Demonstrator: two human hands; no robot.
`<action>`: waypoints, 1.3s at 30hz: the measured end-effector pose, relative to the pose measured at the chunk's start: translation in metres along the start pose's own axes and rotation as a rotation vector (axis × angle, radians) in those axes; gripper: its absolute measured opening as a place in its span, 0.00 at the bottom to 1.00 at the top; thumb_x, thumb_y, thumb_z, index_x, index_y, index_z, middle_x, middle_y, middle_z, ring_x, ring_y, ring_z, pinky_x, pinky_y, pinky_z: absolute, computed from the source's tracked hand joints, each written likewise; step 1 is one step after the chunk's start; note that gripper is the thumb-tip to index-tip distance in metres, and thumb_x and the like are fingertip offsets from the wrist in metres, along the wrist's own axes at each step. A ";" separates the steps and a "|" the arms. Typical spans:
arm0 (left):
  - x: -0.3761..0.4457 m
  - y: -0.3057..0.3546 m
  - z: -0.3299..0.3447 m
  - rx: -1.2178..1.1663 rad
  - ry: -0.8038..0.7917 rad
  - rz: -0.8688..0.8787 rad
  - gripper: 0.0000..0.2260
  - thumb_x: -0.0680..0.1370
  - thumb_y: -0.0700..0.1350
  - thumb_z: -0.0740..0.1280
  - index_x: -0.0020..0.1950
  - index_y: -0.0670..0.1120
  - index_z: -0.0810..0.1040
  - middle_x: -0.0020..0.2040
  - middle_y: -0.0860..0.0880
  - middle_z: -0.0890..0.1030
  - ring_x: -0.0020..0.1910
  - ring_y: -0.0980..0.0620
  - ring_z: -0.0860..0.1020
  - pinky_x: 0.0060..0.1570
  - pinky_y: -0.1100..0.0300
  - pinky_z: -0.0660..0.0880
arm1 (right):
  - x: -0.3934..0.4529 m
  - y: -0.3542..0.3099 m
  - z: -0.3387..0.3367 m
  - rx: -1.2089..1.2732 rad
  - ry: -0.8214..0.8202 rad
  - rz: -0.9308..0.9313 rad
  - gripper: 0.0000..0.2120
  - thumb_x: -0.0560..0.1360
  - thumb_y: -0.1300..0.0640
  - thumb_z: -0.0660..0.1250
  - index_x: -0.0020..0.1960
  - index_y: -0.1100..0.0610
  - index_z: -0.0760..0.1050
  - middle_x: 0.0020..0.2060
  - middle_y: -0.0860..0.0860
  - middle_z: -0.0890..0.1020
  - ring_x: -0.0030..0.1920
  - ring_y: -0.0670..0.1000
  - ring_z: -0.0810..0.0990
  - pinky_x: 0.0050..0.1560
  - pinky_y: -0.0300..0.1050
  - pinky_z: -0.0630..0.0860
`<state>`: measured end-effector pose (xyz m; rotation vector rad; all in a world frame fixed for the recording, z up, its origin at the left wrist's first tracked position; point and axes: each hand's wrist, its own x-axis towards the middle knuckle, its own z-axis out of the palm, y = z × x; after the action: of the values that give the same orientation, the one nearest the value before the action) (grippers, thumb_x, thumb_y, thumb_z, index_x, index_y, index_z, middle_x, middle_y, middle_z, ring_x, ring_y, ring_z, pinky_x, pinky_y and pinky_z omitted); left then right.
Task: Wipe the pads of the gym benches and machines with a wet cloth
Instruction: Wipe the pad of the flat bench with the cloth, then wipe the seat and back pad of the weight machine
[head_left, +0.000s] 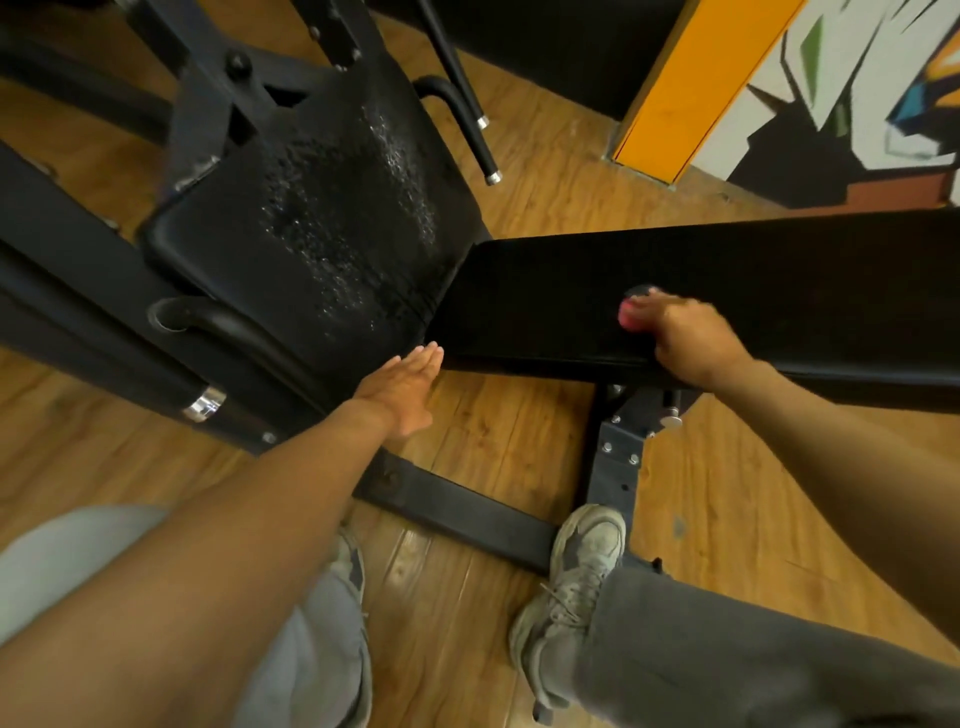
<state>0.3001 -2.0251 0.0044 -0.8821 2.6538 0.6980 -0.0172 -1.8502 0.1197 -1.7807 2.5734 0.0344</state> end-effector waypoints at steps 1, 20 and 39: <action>-0.004 -0.003 -0.006 0.014 0.003 -0.001 0.40 0.80 0.38 0.61 0.84 0.47 0.38 0.84 0.51 0.39 0.82 0.55 0.40 0.81 0.56 0.42 | 0.004 0.010 -0.009 0.023 0.035 0.155 0.24 0.77 0.65 0.67 0.72 0.53 0.73 0.69 0.56 0.77 0.69 0.57 0.76 0.70 0.57 0.73; -0.110 -0.083 -0.085 0.661 0.064 -0.282 0.32 0.86 0.53 0.52 0.84 0.42 0.40 0.85 0.47 0.43 0.83 0.50 0.45 0.81 0.52 0.43 | -0.026 -0.054 0.009 0.020 -0.075 -0.066 0.27 0.77 0.68 0.68 0.74 0.51 0.73 0.77 0.51 0.69 0.76 0.57 0.67 0.74 0.59 0.68; -0.125 -0.146 -0.135 0.765 0.113 -0.545 0.35 0.85 0.60 0.47 0.83 0.39 0.41 0.84 0.42 0.42 0.83 0.44 0.41 0.81 0.41 0.45 | 0.116 -0.396 0.048 0.633 0.249 -0.487 0.20 0.80 0.67 0.67 0.71 0.57 0.77 0.73 0.54 0.75 0.76 0.52 0.69 0.78 0.48 0.64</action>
<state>0.4759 -2.1354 0.1145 -1.3002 2.2680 -0.4742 0.3119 -2.0973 0.0650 -2.1306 1.8533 -0.9346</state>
